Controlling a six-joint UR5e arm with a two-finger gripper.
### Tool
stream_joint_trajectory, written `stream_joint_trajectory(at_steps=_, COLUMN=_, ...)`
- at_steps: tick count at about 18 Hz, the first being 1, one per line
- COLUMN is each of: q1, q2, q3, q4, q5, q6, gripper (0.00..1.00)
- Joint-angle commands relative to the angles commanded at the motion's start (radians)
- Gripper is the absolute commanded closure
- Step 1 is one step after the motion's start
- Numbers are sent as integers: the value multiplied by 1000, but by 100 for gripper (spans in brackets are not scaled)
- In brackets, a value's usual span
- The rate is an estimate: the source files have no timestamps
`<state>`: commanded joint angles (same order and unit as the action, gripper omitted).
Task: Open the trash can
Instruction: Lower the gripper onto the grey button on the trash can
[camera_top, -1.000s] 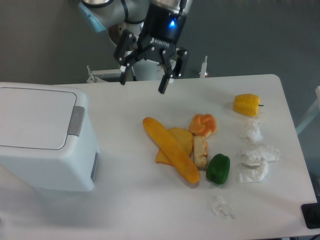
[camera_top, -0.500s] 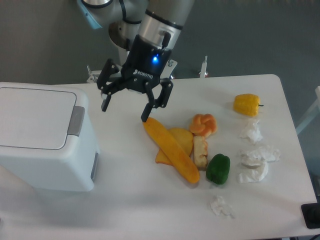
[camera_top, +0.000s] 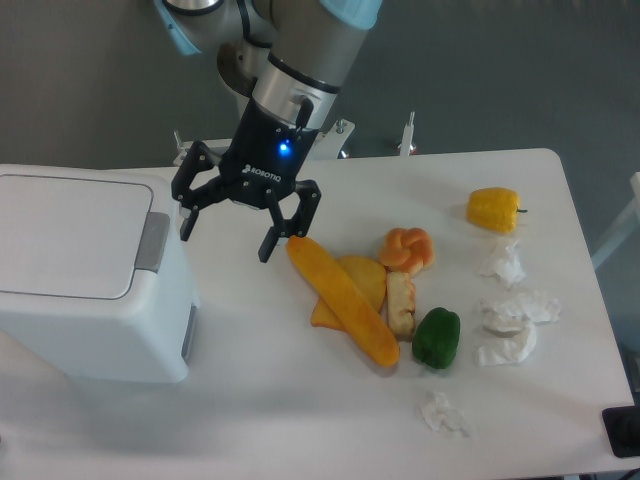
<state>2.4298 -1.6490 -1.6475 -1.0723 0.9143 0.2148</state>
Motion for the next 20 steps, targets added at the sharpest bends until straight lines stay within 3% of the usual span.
stream_joint_trajectory(at_steps=20, q1=-26, q2=-14, q3=-38, q4=5, q5=0, q6=8, gripper=0)
